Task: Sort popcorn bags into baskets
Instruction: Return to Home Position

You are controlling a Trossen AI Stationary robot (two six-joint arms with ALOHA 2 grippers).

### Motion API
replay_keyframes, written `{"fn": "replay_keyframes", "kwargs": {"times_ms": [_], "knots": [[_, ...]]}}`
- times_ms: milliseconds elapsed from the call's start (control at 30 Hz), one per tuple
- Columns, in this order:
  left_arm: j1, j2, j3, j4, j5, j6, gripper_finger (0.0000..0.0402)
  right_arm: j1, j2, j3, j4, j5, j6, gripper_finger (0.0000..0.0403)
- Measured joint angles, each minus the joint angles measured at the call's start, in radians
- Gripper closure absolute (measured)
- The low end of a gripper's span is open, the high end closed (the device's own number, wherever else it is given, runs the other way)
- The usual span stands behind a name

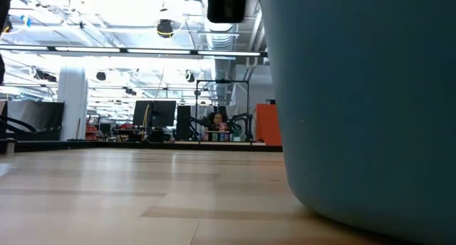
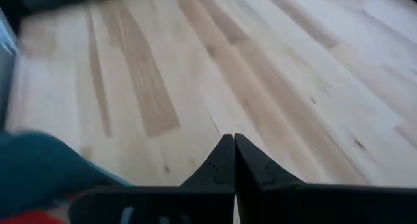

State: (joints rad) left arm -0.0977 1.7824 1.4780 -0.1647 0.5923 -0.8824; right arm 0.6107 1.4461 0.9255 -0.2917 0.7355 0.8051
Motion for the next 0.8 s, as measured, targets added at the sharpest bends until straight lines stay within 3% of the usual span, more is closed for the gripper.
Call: {"fn": "replay_keyframes", "kwargs": {"times_ms": [200, 400, 533, 600, 733, 800], "knots": [[0.045, -0.193, -0.002, -0.268, -0.052, 0.167, 0.0351, -0.004, 0.07, 0.1, -0.004, -0.015, -0.129, 0.0365], [0.101, -0.429, 0.0, -0.27, -0.066, 0.273, 0.0358, -0.003, -0.041, 0.278, -0.085, -0.018, -0.527, 0.0356], [0.101, -0.555, 0.0, -0.281, -0.132, 0.467, 0.0358, 0.0, -0.136, 0.384, -0.207, -0.014, -0.722, 0.0362], [0.101, -0.612, 0.0, -0.292, -0.192, 0.58, 0.0358, -0.001, -0.182, 0.408, -0.241, -0.003, -0.75, 0.0367], [0.101, -0.698, 0.0, -0.291, -0.322, 0.638, 0.0358, -0.011, -0.271, 0.411, -0.264, -0.006, -0.739, 0.0377], [0.102, -0.727, 0.001, -0.301, -0.326, 0.715, 0.0358, -0.023, -0.307, 0.41, -0.346, -0.063, -0.759, 0.038]]}}
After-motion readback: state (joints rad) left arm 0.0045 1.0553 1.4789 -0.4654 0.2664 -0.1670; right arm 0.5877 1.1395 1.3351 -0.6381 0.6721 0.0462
